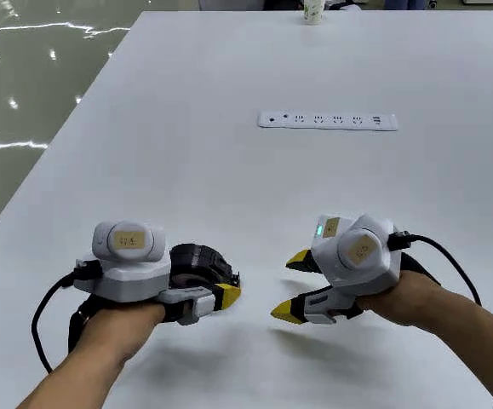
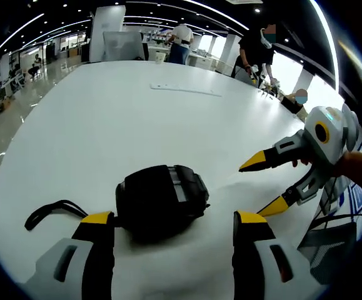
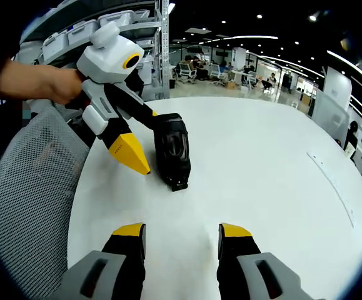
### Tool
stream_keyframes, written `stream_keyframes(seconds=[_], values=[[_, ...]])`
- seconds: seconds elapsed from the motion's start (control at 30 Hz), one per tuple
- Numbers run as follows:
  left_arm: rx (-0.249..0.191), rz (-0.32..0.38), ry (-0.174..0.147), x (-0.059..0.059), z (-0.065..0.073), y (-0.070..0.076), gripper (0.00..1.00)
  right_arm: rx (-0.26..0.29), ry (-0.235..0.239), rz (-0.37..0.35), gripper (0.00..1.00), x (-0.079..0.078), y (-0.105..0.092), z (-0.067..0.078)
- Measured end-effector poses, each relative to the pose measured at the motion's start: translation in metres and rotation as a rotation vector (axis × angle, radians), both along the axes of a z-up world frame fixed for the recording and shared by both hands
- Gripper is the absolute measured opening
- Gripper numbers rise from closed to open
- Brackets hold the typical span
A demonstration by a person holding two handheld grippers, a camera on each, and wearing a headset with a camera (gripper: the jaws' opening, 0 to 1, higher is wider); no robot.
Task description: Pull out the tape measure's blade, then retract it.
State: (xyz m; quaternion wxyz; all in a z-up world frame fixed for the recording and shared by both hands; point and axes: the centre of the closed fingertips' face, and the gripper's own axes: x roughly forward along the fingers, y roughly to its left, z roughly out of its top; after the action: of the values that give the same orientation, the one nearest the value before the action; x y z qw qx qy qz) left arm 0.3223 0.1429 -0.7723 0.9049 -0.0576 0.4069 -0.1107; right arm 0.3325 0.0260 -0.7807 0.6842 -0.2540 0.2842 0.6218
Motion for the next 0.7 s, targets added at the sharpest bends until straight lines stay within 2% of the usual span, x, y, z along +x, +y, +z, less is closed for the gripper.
stream_keyframes(seconds=[0.2,0.43,0.7], values=[[0.009,-0.025,-0.017,-0.006,0.001,-0.001,0.74,0.012,0.003,-0.047,0.47,-0.001,-0.017,0.001],[0.009,-0.068,-0.060,-0.007,0.004,-0.004,0.75,0.029,-0.003,-0.099,0.51,-0.002,-0.031,0.004],[0.021,-0.092,-0.064,-0.014,0.002,-0.002,0.76,0.047,-0.013,-0.161,0.56,0.000,-0.051,0.007]])
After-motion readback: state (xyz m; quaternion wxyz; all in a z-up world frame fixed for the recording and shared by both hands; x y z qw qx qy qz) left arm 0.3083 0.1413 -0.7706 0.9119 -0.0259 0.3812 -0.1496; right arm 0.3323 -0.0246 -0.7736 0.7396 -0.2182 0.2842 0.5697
